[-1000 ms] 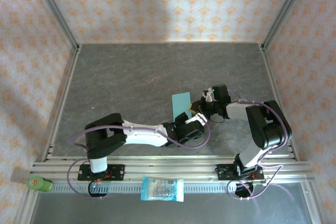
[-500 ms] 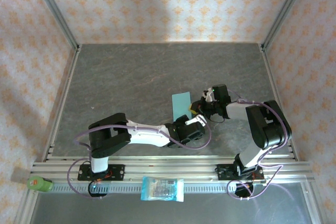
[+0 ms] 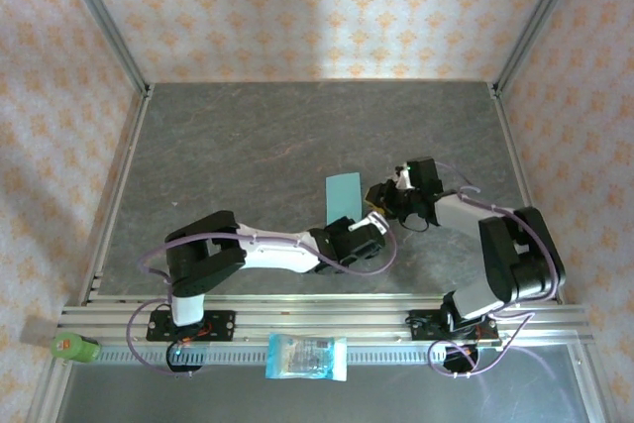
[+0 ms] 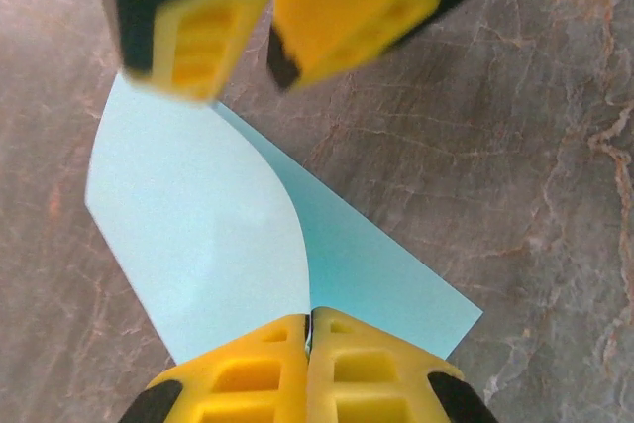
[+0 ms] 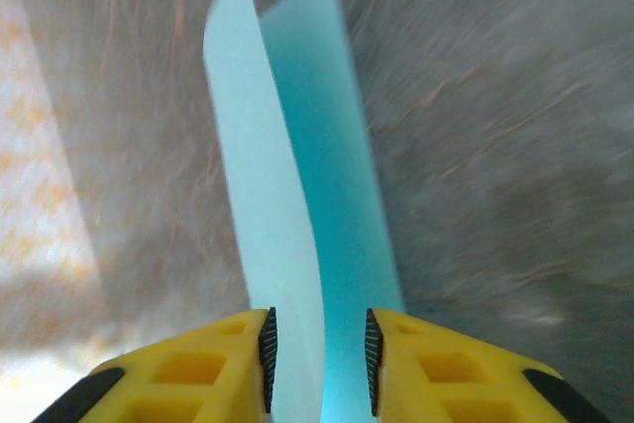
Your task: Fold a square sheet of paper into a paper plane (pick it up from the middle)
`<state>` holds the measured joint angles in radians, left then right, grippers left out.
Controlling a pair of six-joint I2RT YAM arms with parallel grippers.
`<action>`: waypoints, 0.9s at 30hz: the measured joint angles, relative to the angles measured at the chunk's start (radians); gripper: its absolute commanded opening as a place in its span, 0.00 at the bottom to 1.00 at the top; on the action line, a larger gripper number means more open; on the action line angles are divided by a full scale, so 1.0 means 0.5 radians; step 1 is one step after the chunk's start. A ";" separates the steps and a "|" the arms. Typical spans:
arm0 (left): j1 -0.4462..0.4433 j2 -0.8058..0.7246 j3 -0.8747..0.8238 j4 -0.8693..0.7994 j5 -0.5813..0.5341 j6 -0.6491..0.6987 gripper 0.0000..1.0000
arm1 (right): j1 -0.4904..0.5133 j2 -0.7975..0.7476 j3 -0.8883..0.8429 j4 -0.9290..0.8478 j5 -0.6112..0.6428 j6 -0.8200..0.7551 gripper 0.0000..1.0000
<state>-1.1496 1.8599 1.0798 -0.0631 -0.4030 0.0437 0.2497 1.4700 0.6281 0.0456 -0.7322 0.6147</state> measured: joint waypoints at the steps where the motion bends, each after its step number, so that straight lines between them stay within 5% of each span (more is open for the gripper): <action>1: 0.040 -0.013 -0.002 0.001 0.077 -0.031 0.00 | -0.024 -0.066 -0.018 -0.014 0.101 -0.007 0.35; 6: 0.264 -0.075 -0.005 0.043 0.498 -0.185 0.00 | -0.093 -0.375 -0.118 -0.082 0.467 -0.037 0.35; 10: 0.413 -0.081 -0.015 0.115 0.840 -0.326 0.00 | -0.095 -0.472 -0.131 -0.136 0.523 -0.058 0.34; 19: 0.664 -0.081 -0.085 0.372 1.438 -0.715 0.00 | -0.095 -0.504 -0.362 -0.020 0.187 0.047 0.22; 27: 0.702 -0.057 -0.150 0.623 1.698 -1.085 0.00 | -0.060 -0.346 -0.396 0.086 -0.035 0.140 0.05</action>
<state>-0.7986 1.8313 1.0050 0.2481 0.4461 -0.4988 0.2199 1.2968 0.4301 0.0887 -0.7498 0.6849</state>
